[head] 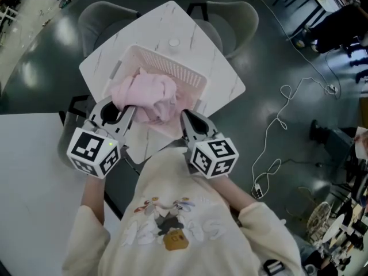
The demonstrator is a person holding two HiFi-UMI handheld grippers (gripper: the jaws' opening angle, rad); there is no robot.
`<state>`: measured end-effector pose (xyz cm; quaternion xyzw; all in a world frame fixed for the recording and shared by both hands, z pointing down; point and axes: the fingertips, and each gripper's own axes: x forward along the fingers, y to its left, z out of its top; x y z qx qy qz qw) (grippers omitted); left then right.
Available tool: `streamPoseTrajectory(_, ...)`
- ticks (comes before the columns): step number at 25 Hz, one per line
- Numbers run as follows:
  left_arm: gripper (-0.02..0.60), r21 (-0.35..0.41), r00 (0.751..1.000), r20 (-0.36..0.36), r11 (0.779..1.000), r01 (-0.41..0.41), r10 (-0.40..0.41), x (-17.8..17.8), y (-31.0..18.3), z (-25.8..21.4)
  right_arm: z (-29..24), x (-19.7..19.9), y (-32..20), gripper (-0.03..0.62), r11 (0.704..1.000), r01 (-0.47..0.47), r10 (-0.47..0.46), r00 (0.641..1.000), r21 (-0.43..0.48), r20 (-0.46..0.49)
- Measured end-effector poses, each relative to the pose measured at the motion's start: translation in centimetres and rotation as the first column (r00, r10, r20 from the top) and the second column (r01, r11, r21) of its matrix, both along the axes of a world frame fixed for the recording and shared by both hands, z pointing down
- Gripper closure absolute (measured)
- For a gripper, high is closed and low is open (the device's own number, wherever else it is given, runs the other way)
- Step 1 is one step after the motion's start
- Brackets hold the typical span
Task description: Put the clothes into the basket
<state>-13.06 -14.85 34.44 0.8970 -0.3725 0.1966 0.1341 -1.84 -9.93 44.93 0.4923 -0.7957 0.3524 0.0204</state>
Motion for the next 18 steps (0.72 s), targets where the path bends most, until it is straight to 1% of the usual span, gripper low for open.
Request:
streamPoseTrajectory(5,0.502,0.039,0.999,-0.031,0.999,-0.017,0.018,1.3,-2.3,-0.9,0.7,0.5,-0.4,0.586,1.0,-0.023,0.023,1.0,-0.005,0.002)
streamPoseTrajectory(9,0.502,0.059,0.999,-0.044,0.998,-0.028,0.031,2.1,-3.0,-1.8,0.1,1.2,0.2,0.586,0.999,-0.041,0.041,0.999,-0.006,0.003)
streamPoseTrajectory(13,0.502,0.073,0.996,-0.05,0.995,-0.069,0.073,3.2,-3.9,-1.9,0.1,1.8,0.3,0.586,0.998,-0.061,0.061,0.998,-0.009,0.004)
streamPoseTrajectory(15,0.5,0.055,0.995,-0.03,0.994,-0.096,0.098,3.6,-4.1,-0.6,0.5,2.0,0.1,0.586,0.998,-0.069,0.069,0.998,-0.015,0.004)
streamPoseTrajectory(18,0.5,-0.004,0.993,0.007,0.993,-0.118,0.118,3.8,-4.0,2.1,0.9,2.3,-0.1,0.585,0.997,-0.079,0.079,0.997,-0.027,0.007)
